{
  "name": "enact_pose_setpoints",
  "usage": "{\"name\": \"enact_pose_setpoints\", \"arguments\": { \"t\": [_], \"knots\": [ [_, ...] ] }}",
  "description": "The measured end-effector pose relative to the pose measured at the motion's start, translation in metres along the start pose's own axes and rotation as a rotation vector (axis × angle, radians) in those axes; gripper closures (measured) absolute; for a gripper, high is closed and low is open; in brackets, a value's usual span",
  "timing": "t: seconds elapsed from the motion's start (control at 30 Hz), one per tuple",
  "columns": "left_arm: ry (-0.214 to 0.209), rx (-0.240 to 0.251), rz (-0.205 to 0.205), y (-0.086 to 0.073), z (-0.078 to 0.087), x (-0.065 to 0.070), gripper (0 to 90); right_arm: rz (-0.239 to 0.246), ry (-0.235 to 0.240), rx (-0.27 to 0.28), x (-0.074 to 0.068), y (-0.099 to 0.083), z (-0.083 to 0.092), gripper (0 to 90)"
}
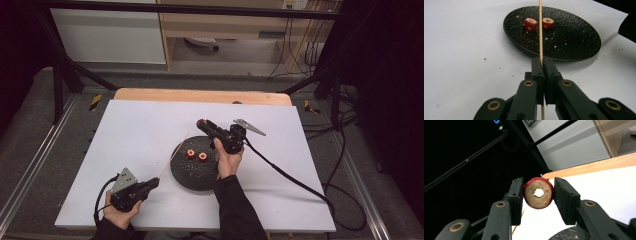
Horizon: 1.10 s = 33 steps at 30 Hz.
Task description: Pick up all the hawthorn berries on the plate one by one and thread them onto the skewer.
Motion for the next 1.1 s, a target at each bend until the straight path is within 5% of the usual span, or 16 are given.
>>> {"name": "enact_pose_setpoints", "arguments": {
  "t": [0.23, 1.1],
  "knots": [
    [-0.019, 0.011, 0.013, 0.002, -0.004, 0.006, 88.1, -0.014, 0.004, 0.038, 0.0, -0.006, -0.004, 60.9],
    [-0.039, 0.012, 0.045, 0.002, -0.01, 0.012, 88.1, -0.028, 0.024, 0.043, -0.003, -0.019, -0.006, 61.0]
  ]
}}
Point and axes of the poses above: each handheld gripper's, and its own axes: z roughly backward along the jaws, y roughly out of its top, x roughly to its right, the point moved 10 cm from there along -z, roughly forward along the jaws, and after that the axes turned 10 degrees about -y, right-handed, at the moved point
